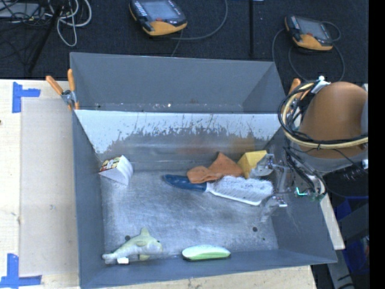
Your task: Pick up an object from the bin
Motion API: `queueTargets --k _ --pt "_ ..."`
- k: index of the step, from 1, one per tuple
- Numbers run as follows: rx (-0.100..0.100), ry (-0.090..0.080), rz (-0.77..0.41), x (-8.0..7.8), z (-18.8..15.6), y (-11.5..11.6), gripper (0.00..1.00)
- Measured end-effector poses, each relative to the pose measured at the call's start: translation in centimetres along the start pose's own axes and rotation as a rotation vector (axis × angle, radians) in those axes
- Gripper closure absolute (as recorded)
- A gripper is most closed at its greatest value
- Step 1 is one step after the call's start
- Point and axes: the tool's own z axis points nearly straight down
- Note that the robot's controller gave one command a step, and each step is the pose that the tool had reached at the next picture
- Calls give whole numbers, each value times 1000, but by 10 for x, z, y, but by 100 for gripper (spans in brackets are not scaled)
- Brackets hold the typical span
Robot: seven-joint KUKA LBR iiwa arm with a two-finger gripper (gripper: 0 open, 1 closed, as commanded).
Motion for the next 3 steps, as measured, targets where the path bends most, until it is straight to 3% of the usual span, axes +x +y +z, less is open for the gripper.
queueTargets --k 1,2,3 --pt "1 -7 -3 -2 -4 0 0" --pt "2 -14 -38 -21 50 4 0" --pt "7 -34 -59 -34 98 5 0"
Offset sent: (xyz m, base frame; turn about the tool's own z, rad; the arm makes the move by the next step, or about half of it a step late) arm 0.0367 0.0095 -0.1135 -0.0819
